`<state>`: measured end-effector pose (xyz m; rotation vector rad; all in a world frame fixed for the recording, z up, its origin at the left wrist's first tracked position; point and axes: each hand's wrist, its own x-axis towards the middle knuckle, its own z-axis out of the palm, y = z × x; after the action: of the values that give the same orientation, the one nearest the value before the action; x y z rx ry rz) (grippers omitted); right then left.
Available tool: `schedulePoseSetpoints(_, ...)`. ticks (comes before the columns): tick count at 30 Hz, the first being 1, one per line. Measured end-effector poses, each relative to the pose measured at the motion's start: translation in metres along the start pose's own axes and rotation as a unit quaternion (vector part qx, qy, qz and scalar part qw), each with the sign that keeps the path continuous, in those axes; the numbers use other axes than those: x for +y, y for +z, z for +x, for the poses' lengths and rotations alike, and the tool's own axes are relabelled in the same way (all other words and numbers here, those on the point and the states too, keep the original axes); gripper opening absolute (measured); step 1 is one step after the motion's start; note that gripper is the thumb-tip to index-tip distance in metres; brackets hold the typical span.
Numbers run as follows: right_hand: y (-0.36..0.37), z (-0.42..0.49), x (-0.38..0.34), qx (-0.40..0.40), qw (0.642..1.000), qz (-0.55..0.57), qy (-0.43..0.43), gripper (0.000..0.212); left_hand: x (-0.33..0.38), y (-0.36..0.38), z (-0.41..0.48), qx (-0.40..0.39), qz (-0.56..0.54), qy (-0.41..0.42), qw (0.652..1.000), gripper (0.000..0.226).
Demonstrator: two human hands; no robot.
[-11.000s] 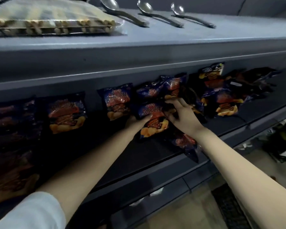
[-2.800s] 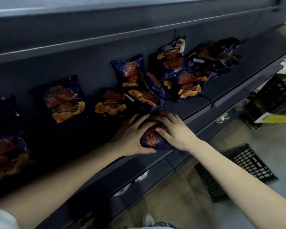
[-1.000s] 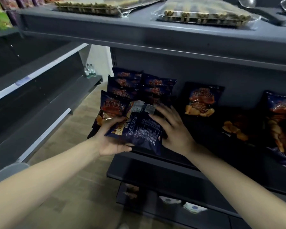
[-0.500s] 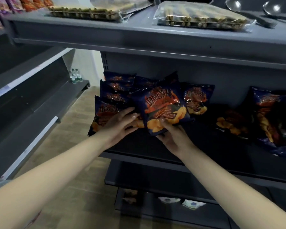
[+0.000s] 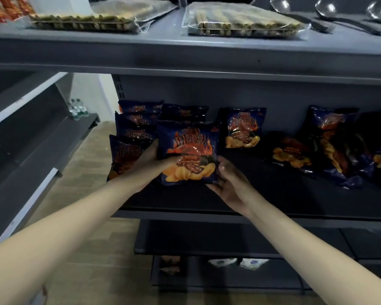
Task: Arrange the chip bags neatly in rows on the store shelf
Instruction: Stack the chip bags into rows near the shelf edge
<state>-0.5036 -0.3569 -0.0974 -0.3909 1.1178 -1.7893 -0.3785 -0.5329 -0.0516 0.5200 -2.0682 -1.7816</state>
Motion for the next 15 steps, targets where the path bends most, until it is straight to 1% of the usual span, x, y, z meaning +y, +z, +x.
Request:
schedulePoseSetpoints(2, -0.003, -0.003, -0.005, 0.031, 0.991, -0.132, -0.008, 0.063, -0.002, -0.003, -0.001, -0.046, 0.066, -0.006, 0.997, 0.050)
schedulePoseSetpoints(4, -0.003, -0.004, -0.001, 0.056, 0.961, -0.270, -0.026, 0.047, -0.006, 0.001, -0.003, -0.083, 0.123, -0.019, 0.989, 0.057)
schedulePoseSetpoints(5, -0.002, -0.003, 0.003, 0.066, 0.949, -0.306, -0.036, 0.040, -0.009, 0.004, -0.004, -0.085, 0.155, -0.022, 0.984, 0.061)
schedulePoseSetpoints(6, 0.000, -0.003, 0.007, 0.074, 0.943, -0.321, -0.046, 0.034, -0.012, 0.006, -0.005, -0.075, 0.186, -0.022, 0.979, 0.065)
schedulePoseSetpoints(9, 0.002, 0.002, 0.014, 0.097, 0.933, -0.340, -0.065, 0.025, -0.019, 0.012, -0.008, -0.004, 0.248, -0.015, 0.969, 0.082)
schedulePoseSetpoints(11, 0.002, 0.008, 0.015, 0.121, 0.915, -0.379, -0.074, 0.022, -0.022, 0.014, -0.011, 0.041, 0.276, 0.027, 0.960, 0.093)
schedulePoseSetpoints(13, 0.004, 0.014, 0.016, 0.141, 0.888, -0.430, -0.085, 0.025, -0.025, 0.015, -0.014, 0.071, 0.336, 0.071, 0.937, 0.098)
schedulePoseSetpoints(15, 0.008, 0.018, 0.016, 0.149, 0.871, -0.457, -0.102, 0.026, -0.031, 0.013, -0.019, 0.078, 0.411, 0.104, 0.902, 0.102)
